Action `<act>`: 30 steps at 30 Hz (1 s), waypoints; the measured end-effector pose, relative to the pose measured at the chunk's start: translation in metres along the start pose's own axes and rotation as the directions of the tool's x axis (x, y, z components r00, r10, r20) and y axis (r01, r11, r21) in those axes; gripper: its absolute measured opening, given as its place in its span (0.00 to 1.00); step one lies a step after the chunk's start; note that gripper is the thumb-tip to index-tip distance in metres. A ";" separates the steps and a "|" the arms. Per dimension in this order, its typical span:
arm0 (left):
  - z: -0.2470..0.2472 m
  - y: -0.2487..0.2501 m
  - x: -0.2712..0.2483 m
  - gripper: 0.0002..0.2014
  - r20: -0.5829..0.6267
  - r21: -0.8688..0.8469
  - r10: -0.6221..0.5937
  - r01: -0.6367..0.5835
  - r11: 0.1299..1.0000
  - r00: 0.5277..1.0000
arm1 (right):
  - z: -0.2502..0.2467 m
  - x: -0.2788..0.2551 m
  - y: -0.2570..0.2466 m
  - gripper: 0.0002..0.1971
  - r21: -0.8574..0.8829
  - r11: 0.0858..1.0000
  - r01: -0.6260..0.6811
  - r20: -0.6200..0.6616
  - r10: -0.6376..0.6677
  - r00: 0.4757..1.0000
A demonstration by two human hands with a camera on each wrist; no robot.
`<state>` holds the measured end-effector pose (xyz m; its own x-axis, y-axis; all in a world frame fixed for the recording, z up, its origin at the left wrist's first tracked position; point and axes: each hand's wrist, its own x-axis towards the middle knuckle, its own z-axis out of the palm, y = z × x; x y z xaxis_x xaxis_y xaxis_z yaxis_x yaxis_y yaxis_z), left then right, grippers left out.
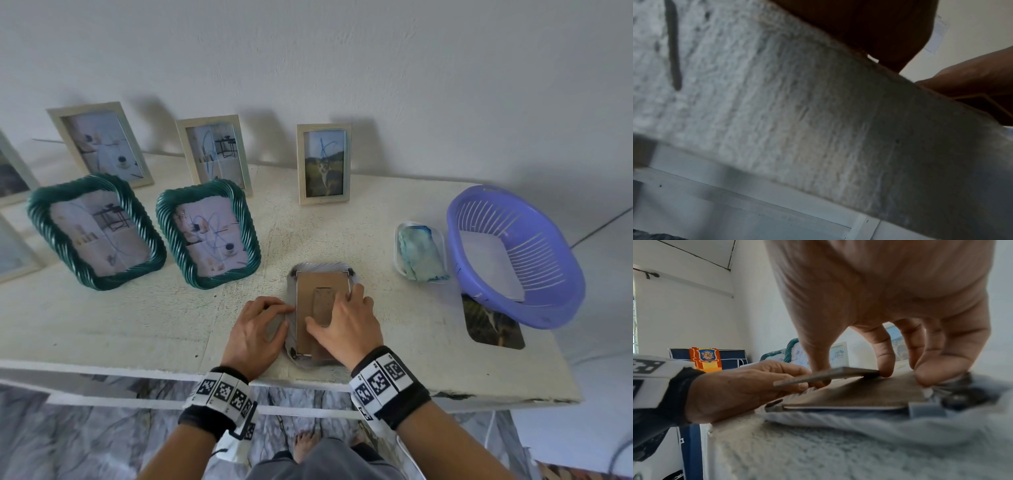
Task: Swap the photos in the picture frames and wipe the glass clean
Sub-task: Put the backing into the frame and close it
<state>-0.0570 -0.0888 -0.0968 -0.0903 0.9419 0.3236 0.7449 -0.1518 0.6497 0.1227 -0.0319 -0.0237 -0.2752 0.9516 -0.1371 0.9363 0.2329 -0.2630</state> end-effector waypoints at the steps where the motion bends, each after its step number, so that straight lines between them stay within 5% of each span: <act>1: 0.000 0.000 0.000 0.15 0.000 0.001 0.002 -0.002 1.000 1.000 | 0.001 0.000 0.001 0.33 -0.004 1.000 0.002 0.000 -0.002 1.000; 10: -0.002 0.013 -0.002 0.16 0.034 0.035 0.015 -0.016 0.999 0.999 | -0.006 -0.007 0.035 0.33 0.112 0.991 0.076 -0.072 -0.069 0.995; 16: 0.000 0.033 0.000 0.17 0.212 0.094 0.196 -0.220 0.971 0.957 | -0.008 -0.031 0.080 0.07 0.237 0.928 0.288 -0.176 -0.251 0.952; 22: 0.012 0.031 -0.005 0.16 0.254 0.101 0.212 -0.244 0.965 0.944 | 0.012 -0.055 0.094 0.16 0.135 0.909 0.394 -0.037 -0.393 0.919; 30: 0.015 0.028 -0.008 0.17 0.253 0.095 0.196 -0.226 0.969 0.947 | 0.008 -0.056 0.089 0.13 0.074 0.909 0.409 -0.090 -0.403 0.911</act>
<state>-0.0255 -0.0963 -0.0922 0.2279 0.9384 0.2596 0.8054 -0.3316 0.4913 0.2193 -0.0657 -0.0468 -0.6080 0.7911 0.0671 0.7226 0.5864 -0.3660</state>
